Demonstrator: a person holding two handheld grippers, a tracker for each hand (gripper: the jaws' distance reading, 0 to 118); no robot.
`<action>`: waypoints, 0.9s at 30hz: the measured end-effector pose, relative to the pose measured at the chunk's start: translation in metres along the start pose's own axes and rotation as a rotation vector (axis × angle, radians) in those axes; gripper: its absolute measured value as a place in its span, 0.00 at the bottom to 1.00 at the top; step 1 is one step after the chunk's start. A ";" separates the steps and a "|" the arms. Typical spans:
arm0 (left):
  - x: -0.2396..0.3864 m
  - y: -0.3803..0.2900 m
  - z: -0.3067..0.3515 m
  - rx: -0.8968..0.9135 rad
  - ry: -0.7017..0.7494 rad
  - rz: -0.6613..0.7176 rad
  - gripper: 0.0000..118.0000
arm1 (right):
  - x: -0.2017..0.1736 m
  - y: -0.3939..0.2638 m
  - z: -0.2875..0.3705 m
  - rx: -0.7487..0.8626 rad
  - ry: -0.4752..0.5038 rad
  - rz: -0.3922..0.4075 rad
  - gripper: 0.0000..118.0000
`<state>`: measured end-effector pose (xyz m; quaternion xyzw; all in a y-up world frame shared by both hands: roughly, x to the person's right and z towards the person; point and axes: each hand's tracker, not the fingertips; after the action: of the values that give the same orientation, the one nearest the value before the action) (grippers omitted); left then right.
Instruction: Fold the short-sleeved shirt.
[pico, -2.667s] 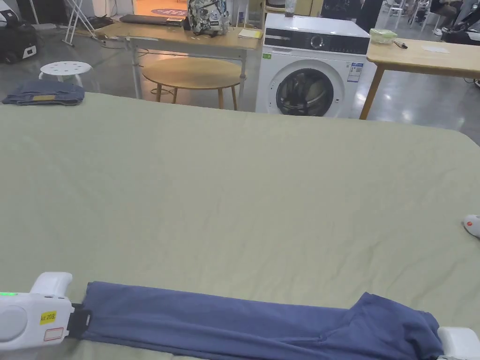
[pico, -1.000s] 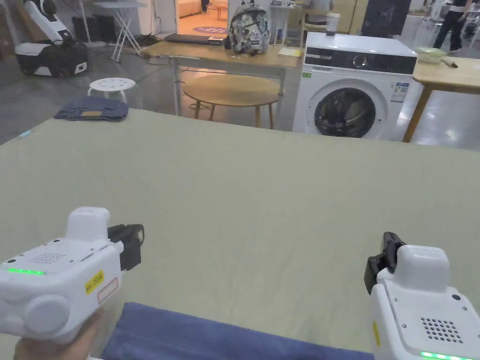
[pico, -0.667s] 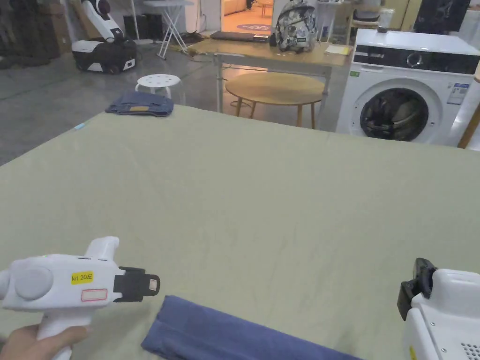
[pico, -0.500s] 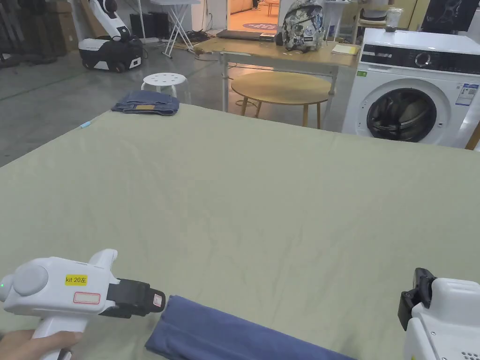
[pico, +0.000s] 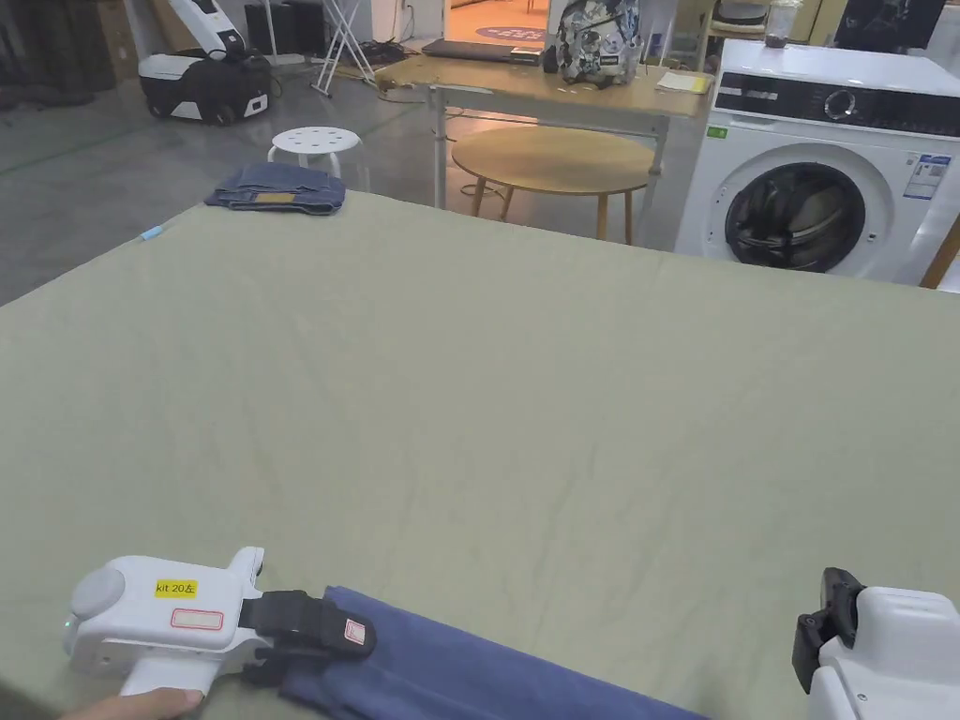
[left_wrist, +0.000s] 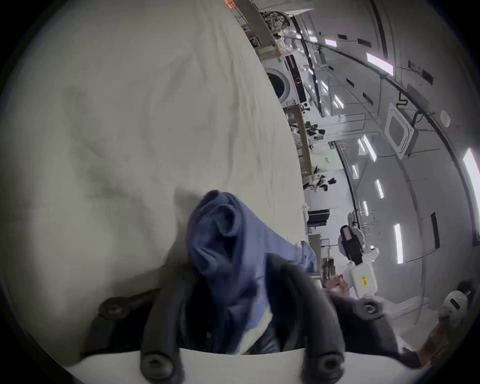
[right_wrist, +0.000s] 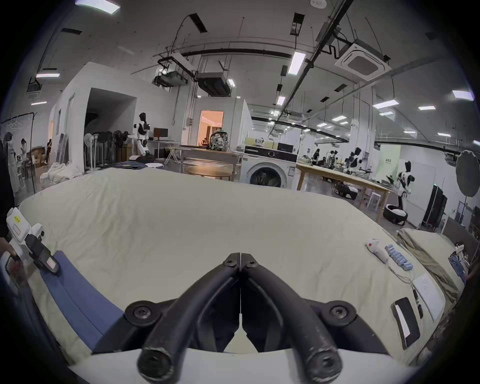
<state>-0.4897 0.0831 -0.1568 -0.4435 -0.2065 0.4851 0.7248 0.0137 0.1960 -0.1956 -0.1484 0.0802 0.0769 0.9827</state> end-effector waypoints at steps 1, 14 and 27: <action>-0.002 0.002 0.005 0.012 0.043 -0.013 0.12 | 0.000 -0.001 -0.001 -0.005 -0.001 0.000 0.00; 0.020 0.009 0.012 0.105 0.143 -0.168 0.05 | 0.004 0.000 -0.003 0.010 -0.009 -0.013 0.00; 0.091 -0.004 0.084 0.229 0.391 -0.246 0.05 | 0.008 0.006 -0.003 0.044 -0.005 -0.053 0.00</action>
<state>-0.5085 0.2008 -0.1219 -0.4154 -0.0584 0.3184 0.8501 0.0203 0.2021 -0.2011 -0.1287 0.0754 0.0495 0.9876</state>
